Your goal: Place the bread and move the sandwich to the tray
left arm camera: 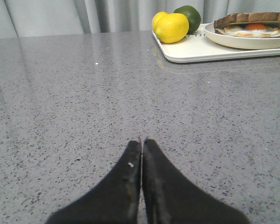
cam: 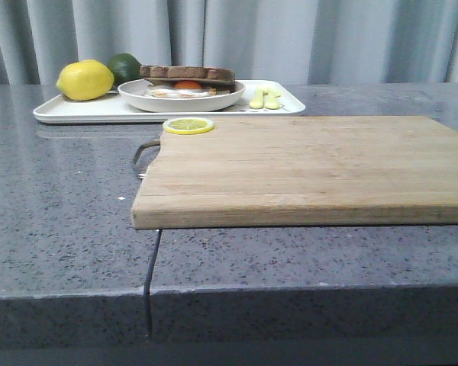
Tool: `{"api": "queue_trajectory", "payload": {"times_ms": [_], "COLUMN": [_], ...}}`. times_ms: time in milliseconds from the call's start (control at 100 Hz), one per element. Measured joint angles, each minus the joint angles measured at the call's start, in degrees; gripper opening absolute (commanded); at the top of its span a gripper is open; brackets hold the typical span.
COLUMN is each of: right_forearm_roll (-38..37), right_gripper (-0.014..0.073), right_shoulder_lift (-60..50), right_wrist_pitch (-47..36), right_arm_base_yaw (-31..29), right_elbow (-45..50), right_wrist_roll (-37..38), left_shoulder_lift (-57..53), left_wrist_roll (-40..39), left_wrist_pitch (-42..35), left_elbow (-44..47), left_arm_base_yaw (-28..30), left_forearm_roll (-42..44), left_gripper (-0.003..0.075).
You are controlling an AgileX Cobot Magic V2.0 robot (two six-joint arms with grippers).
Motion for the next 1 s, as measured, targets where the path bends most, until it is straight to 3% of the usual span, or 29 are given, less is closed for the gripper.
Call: {"api": "queue_trajectory", "payload": {"times_ms": [200,560,1000], "right_forearm_roll": [-0.8,-1.0,-1.0], "right_gripper": [-0.0116,-0.0116,-0.0116], "right_shoulder_lift": [0.0,-5.8,-10.5], "right_wrist_pitch": [-1.8,-21.9,-24.1], "right_arm_base_yaw": [0.0,-1.1,-3.3], "right_elbow": [1.6,18.1,24.4], "right_wrist_roll": [0.0,0.0,0.3], "left_shoulder_lift": [0.0,0.0,0.0], "left_wrist_roll": [0.0,0.0,0.0], "left_wrist_pitch": [0.0,0.0,-0.1], "left_elbow": [0.0,0.0,0.0], "left_arm_base_yaw": [0.0,0.0,0.0], "left_forearm_roll": [0.0,0.0,0.0], "left_gripper": [-0.0019,-0.0019,-0.0019]}}
